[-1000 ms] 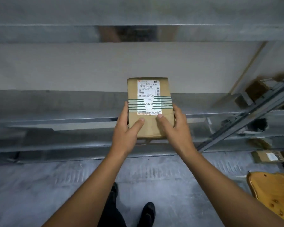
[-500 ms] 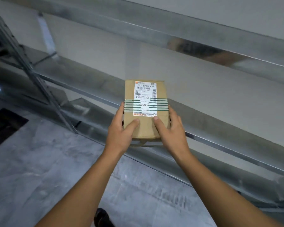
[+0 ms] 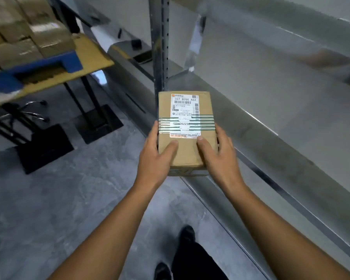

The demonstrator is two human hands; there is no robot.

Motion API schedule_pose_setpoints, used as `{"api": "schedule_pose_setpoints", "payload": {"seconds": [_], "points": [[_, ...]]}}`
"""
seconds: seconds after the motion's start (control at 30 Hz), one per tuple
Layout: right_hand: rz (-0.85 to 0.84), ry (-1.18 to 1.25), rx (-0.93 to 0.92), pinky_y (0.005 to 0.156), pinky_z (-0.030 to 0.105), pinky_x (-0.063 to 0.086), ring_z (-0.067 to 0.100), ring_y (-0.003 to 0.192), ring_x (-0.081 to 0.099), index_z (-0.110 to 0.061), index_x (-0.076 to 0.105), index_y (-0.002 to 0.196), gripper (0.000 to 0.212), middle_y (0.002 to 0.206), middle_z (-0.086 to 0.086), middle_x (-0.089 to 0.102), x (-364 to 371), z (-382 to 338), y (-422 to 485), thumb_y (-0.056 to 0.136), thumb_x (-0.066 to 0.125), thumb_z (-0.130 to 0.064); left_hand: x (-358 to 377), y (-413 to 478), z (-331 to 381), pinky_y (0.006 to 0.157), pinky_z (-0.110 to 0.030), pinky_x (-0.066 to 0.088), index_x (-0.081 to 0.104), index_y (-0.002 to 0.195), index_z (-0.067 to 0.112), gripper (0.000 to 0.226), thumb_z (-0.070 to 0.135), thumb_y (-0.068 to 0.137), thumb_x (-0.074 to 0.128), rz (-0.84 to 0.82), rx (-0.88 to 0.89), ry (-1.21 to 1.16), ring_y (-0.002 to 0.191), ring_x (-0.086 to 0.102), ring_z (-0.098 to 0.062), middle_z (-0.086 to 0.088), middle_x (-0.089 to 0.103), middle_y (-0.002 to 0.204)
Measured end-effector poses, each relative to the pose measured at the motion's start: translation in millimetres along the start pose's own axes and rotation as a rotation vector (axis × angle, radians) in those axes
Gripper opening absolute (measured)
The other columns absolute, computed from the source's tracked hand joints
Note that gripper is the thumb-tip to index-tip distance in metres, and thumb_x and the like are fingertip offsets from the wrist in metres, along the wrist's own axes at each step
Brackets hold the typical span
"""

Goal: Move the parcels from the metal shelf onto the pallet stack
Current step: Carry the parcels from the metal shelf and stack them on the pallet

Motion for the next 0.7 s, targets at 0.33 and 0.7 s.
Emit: {"api": "schedule_pose_setpoints", "payload": {"seconds": [0.33, 0.7], "points": [[-0.223, 0.102, -0.051, 0.086, 0.001, 0.037, -0.027, 0.108, 0.047, -0.042, 0.048, 0.151, 0.056, 0.130, -0.014, 0.053, 168, -40, 162, 0.098, 0.062, -0.049, -106, 159, -17, 0.102, -0.030, 0.048, 0.036, 0.145, 0.064, 0.066, 0.044, 0.087, 0.062, 0.259, -0.047, -0.004, 0.123, 0.059, 0.007, 0.034, 0.062, 0.132], [-0.424, 0.092, -0.136, 0.093, 0.023, 0.045, -0.009, 0.114, 0.054, -0.040, 0.047, 0.154, 0.058, 0.133, -0.009, 0.055, 302, -114, 325, 0.099, 0.064, -0.047, -199, 319, -8, 0.116, -0.046, 0.043, 0.034, 0.156, 0.049, 0.076, 0.047, 0.085, 0.062, 0.463, -0.075, -0.011, 0.134, 0.052, -0.003, 0.018, 0.054, 0.147]]}}
Point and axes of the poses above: each hand's wrist, its own y-axis towards the middle knuckle, its own x-axis out of the palm, z = x × y, the point moved 3 cm from there along y, towards the middle knuckle
